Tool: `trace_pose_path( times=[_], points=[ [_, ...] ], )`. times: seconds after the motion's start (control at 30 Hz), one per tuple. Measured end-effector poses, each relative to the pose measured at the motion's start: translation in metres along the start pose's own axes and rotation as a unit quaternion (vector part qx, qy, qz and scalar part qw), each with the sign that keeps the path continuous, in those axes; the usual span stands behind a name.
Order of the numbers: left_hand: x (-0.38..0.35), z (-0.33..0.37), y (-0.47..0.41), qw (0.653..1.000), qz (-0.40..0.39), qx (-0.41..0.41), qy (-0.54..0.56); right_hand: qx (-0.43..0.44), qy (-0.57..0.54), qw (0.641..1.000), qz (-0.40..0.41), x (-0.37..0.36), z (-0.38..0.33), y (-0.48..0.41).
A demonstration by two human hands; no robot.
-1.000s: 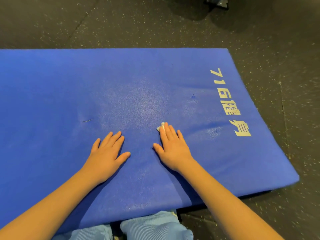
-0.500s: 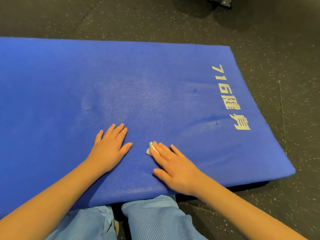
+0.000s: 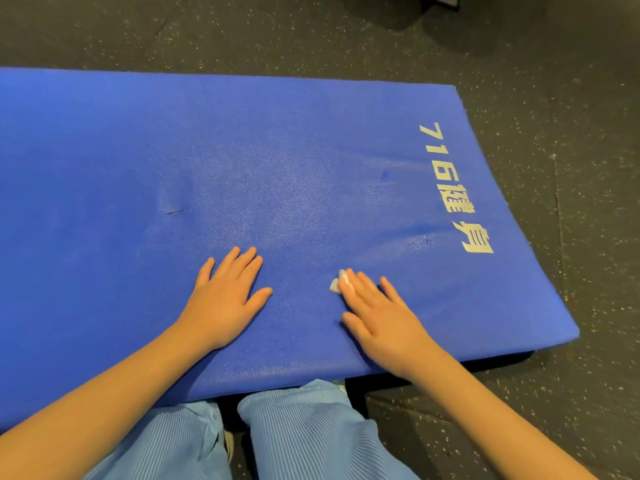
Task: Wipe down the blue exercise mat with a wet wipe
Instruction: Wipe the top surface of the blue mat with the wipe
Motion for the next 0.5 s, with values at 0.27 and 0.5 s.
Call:
trace_pose_path(
  times=[0.27,0.5],
  points=[
    [0.0,-0.001,0.0,1.0,0.008,-0.001,-0.008,0.102,-0.071,0.992,-0.038,-0.006,-0.016,0.044],
    [0.0,0.0,0.0,1.0,0.01,0.0,-0.006,0.023,-0.083,0.996,0.018,-0.01,-0.021,0.041]
  ],
)
Point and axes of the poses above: each hand's wrist, its own y-axis away from the middle knuckle, its own x-axis out of the back of the hand, z = x × y, the point moved 3 cm from there along -y, towards the middle knuckle, and after that the axes turned 4 degrees about z, right-handed, at the moved point
